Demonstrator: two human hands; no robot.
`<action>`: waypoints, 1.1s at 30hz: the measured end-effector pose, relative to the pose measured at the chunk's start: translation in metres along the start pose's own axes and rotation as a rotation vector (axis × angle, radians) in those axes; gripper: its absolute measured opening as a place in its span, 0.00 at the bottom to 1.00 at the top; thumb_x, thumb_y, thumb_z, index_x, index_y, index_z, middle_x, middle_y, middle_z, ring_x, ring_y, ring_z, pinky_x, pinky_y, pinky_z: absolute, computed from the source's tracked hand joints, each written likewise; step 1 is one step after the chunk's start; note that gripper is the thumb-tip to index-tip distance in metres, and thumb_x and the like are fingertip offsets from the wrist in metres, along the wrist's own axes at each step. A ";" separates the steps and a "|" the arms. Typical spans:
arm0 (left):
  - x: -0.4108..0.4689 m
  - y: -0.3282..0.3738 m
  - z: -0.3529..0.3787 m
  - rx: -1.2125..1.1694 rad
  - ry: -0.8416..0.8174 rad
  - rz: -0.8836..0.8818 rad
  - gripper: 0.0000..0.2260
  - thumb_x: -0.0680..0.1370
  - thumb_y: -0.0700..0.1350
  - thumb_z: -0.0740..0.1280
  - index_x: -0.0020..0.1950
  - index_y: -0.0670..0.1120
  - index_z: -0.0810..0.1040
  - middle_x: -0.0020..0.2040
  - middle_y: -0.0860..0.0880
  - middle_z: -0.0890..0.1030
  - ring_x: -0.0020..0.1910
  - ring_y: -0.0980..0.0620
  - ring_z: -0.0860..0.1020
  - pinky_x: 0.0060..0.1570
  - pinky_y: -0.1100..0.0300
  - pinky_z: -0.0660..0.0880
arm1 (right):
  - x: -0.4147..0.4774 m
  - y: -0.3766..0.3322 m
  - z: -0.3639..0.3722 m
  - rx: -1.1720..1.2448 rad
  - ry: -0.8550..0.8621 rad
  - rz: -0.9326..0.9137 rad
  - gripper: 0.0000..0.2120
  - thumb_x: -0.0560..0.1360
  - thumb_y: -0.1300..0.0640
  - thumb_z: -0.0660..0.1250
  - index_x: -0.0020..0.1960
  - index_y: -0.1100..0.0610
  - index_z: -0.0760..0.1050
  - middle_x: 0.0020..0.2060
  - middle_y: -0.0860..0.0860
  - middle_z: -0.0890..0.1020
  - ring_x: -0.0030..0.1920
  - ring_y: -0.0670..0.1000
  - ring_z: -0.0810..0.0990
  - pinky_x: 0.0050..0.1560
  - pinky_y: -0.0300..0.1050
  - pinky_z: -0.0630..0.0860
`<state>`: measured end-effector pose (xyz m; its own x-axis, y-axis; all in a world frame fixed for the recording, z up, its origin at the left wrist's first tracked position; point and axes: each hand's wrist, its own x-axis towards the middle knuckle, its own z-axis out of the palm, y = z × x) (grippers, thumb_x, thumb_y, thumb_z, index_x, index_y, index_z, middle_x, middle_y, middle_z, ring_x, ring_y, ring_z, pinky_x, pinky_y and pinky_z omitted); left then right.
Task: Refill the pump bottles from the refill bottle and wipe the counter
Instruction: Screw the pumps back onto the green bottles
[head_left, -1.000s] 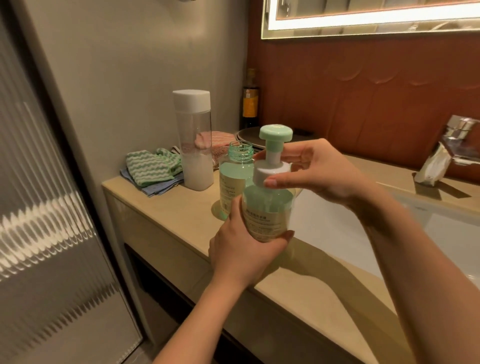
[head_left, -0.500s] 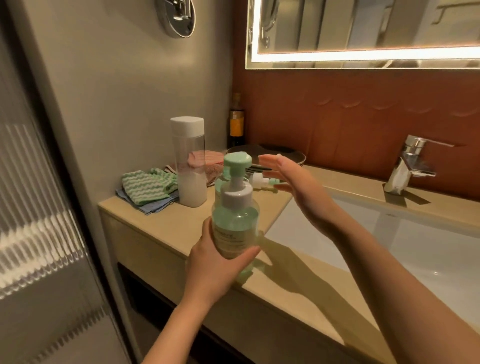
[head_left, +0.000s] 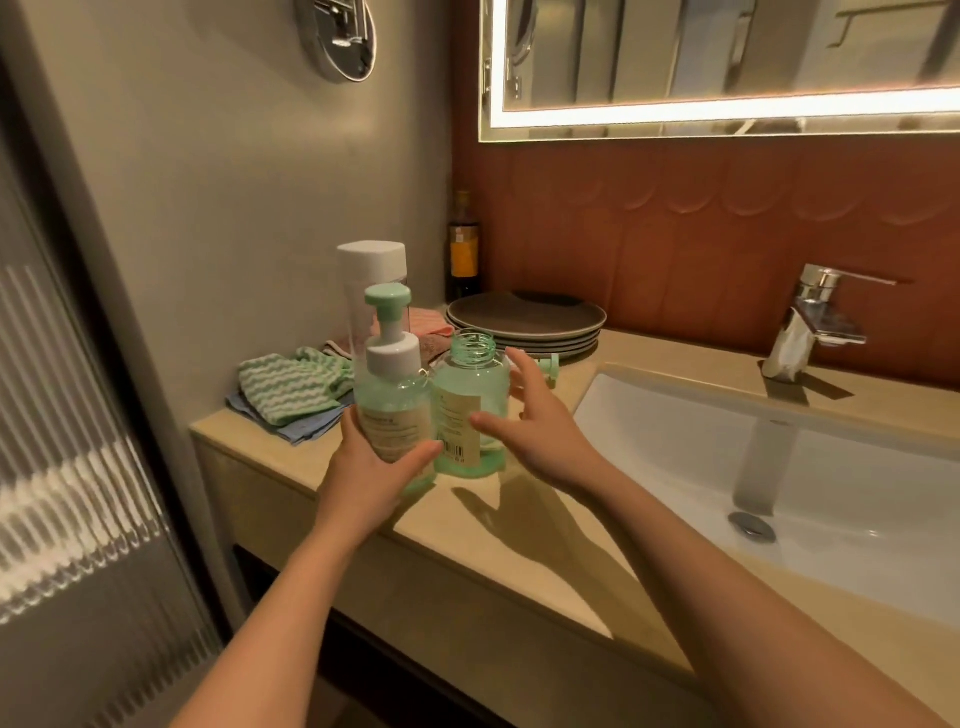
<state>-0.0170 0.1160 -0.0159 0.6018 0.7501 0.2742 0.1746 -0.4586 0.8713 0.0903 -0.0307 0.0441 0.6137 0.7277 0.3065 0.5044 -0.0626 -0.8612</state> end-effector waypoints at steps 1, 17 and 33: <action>0.005 -0.002 0.000 -0.002 -0.011 0.001 0.41 0.66 0.55 0.75 0.72 0.47 0.58 0.66 0.47 0.73 0.63 0.47 0.74 0.61 0.50 0.72 | 0.000 0.001 0.004 0.024 -0.002 -0.015 0.36 0.73 0.60 0.70 0.74 0.49 0.53 0.66 0.44 0.68 0.59 0.39 0.68 0.45 0.28 0.72; -0.022 0.023 0.021 -0.045 0.510 0.227 0.34 0.67 0.57 0.63 0.70 0.45 0.63 0.66 0.44 0.65 0.63 0.50 0.62 0.62 0.49 0.63 | 0.009 0.001 0.004 0.024 0.011 0.034 0.40 0.69 0.60 0.74 0.73 0.49 0.54 0.68 0.48 0.69 0.62 0.43 0.67 0.58 0.44 0.72; -0.032 0.038 0.062 0.072 0.261 0.303 0.42 0.70 0.49 0.74 0.76 0.50 0.52 0.73 0.50 0.58 0.73 0.51 0.57 0.70 0.49 0.60 | 0.032 0.020 -0.039 -0.124 0.239 0.047 0.15 0.77 0.54 0.64 0.63 0.54 0.73 0.54 0.51 0.79 0.53 0.47 0.76 0.50 0.40 0.71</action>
<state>0.0187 0.0447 -0.0172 0.4180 0.6675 0.6162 0.0798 -0.7026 0.7071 0.1437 -0.0354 0.0523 0.7571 0.5407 0.3667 0.5330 -0.1864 -0.8253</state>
